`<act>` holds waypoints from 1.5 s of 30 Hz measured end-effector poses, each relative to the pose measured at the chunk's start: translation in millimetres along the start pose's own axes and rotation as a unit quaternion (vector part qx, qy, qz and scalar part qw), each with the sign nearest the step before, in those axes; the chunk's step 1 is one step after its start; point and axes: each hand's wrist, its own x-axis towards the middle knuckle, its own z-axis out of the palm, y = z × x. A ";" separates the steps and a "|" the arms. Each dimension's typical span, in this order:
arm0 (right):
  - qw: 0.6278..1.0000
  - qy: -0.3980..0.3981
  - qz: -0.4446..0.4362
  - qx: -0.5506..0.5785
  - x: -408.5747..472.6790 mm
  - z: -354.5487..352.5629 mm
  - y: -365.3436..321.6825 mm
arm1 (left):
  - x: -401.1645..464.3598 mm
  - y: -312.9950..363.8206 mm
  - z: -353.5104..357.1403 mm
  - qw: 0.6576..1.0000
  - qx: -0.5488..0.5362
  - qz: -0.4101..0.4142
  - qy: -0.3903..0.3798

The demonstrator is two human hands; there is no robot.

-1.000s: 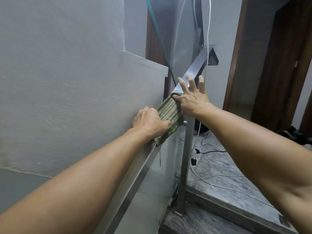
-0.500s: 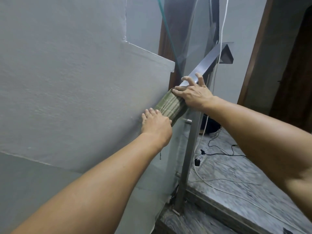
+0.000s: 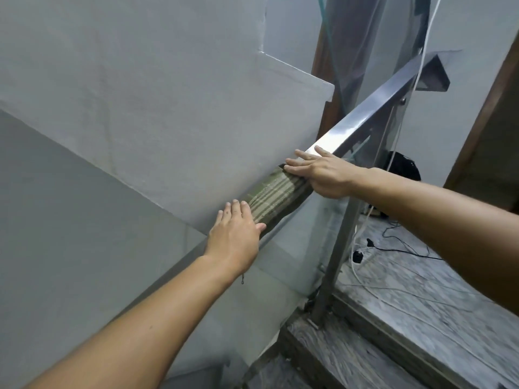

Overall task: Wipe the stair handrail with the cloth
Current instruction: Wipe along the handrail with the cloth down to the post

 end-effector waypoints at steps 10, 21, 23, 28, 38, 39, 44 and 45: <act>0.991 -0.021 -0.134 -0.008 -3.5 20.9 -125.1 | -125.6 -89.8 -2.5 0.997 0.005 -0.067 -0.046; 0.967 -0.045 -0.241 -0.066 7.6 33.6 -218.9 | -159.9 -97.7 8.2 0.994 -0.060 -0.090 -0.031; 0.964 -0.021 -0.255 -0.079 7.1 35.2 -224.0 | -167.9 -110.0 15.6 0.995 -0.045 -0.083 -0.020; 0.947 -0.007 -0.297 -0.120 8.0 48.7 -282.9 | -213.1 -157.0 19.5 0.994 -0.045 -0.091 -0.035; 0.911 -0.036 -0.404 -0.081 18.8 76.0 -450.0 | -362.6 -266.8 25.6 0.981 -0.003 -0.178 -0.076; 0.904 -0.045 -0.420 -0.066 21.7 76.3 -464.2 | -376.7 -277.8 25.9 0.978 -0.001 -0.190 -0.083; 0.890 -0.076 -0.448 -0.037 24.8 79.4 -528.8 | -439.8 -327.9 30.3 0.969 0.003 -0.226 -0.097; 0.891 -0.076 -0.446 -0.036 23.3 82.5 -540.8 | -450.7 -337.2 31.8 0.968 0.003 -0.232 -0.098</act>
